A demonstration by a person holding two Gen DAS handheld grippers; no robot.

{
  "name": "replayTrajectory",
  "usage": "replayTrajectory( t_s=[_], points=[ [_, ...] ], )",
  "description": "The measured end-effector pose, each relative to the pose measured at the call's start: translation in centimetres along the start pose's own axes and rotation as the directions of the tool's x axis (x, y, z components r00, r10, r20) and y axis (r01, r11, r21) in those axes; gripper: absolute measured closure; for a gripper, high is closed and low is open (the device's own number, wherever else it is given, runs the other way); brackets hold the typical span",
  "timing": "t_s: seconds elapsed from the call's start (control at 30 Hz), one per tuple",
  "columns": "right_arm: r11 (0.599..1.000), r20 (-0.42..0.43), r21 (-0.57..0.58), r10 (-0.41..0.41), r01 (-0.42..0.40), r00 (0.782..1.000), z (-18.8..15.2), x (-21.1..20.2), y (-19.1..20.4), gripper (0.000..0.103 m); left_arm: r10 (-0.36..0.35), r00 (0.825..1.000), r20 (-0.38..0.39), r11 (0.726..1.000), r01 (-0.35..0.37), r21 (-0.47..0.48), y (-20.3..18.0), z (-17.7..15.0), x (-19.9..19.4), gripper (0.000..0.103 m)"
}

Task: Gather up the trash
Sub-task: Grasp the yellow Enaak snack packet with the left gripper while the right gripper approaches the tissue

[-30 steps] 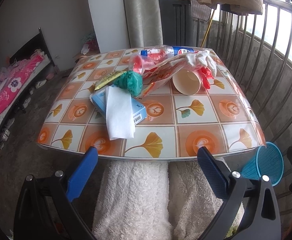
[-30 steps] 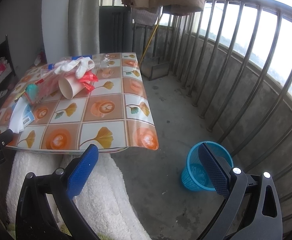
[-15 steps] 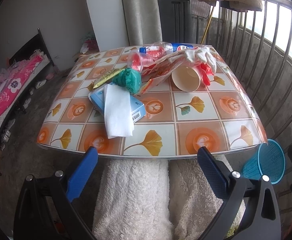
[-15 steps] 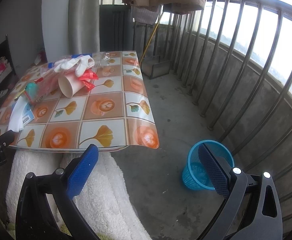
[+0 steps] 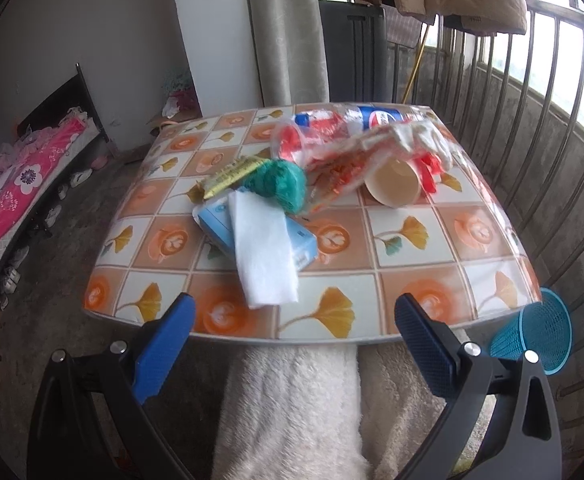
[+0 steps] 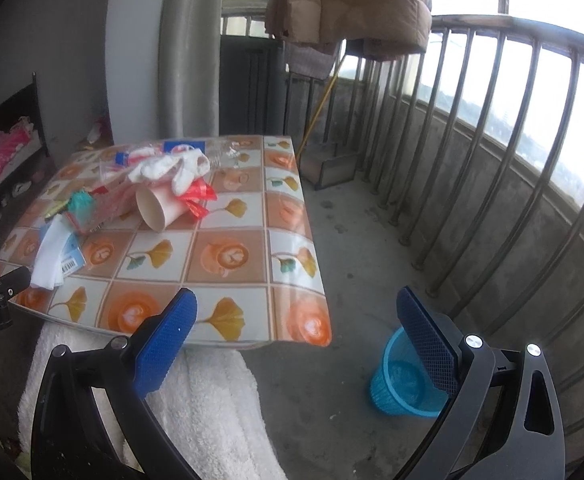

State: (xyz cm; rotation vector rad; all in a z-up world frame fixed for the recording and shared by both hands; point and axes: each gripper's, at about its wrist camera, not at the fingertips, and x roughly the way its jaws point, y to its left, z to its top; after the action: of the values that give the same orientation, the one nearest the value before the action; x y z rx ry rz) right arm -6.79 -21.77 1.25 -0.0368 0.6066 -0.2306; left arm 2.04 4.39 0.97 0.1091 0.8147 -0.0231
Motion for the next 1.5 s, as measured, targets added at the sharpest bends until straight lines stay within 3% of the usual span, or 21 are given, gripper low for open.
replayTrajectory(
  t_s=[0.1, 0.2, 0.3, 0.5, 0.67, 0.93, 1.03, 1.13, 1.23, 1.5],
  points=[
    [0.998, 0.077, -0.017, 0.064, -0.063, 0.995, 2.0, -0.2, 0.7, 0.008, -0.033, 0.997, 0.073, 0.999, 0.035, -0.028, 2.9, 0.9, 0.1, 0.006],
    [0.988, 0.111, -0.031, 0.154, -0.152, 0.982, 3.2, 0.7, 1.8, 0.008, -0.112, 0.981, 0.159, 0.991, 0.122, -0.057, 6.0, 1.8, 0.3, 0.006],
    [0.978, 0.105, -0.049, 0.208, -0.204, 0.972, 3.6, 1.8, 3.1, 0.008, -0.153, 0.976, 0.157, 0.983, 0.166, -0.077, 8.4, 3.3, 1.7, 0.006],
    [0.961, 0.050, -0.061, 0.272, -0.268, 0.961, 3.4, 4.0, 5.1, 0.008, -0.164, 0.970, 0.178, 0.985, 0.151, 0.083, 8.9, 5.9, 5.8, 0.006],
    [0.958, -0.001, -0.035, 0.284, -0.284, 0.959, 3.8, 6.5, 6.1, 0.008, -0.184, 0.979, 0.083, 0.976, 0.171, 0.138, 9.6, 8.2, 11.1, 0.029],
    [0.956, -0.073, 0.000, 0.293, -0.294, 0.953, 3.8, 9.6, 7.5, 0.008, -0.203, 0.973, -0.113, 0.961, 0.220, 0.170, 10.2, 10.3, 17.6, 0.051],
    [0.953, -0.098, 0.005, 0.302, -0.303, 0.948, 3.6, 10.5, 8.0, 0.008, -0.202, 0.969, -0.144, 0.961, 0.225, 0.164, 10.3, 10.6, 18.9, 0.072],
    [0.951, -0.106, 0.009, 0.308, -0.309, 0.945, 3.5, 10.8, 8.4, 0.008, -0.231, 0.962, -0.147, 0.960, 0.250, 0.128, 10.9, 10.8, 19.2, 0.089],
    [0.949, -0.110, 0.007, 0.315, -0.316, 0.943, 3.5, 10.9, 8.6, 0.008, -0.252, 0.961, -0.114, 0.959, 0.263, 0.102, 11.8, 11.2, 18.8, 0.098],
    [0.944, -0.095, -0.002, 0.329, -0.330, 0.940, 3.8, 9.9, 9.2, 0.008, -0.261, 0.965, 0.013, 0.965, 0.261, 0.002, 14.9, 11.9, 16.0, 0.102]
  ],
)
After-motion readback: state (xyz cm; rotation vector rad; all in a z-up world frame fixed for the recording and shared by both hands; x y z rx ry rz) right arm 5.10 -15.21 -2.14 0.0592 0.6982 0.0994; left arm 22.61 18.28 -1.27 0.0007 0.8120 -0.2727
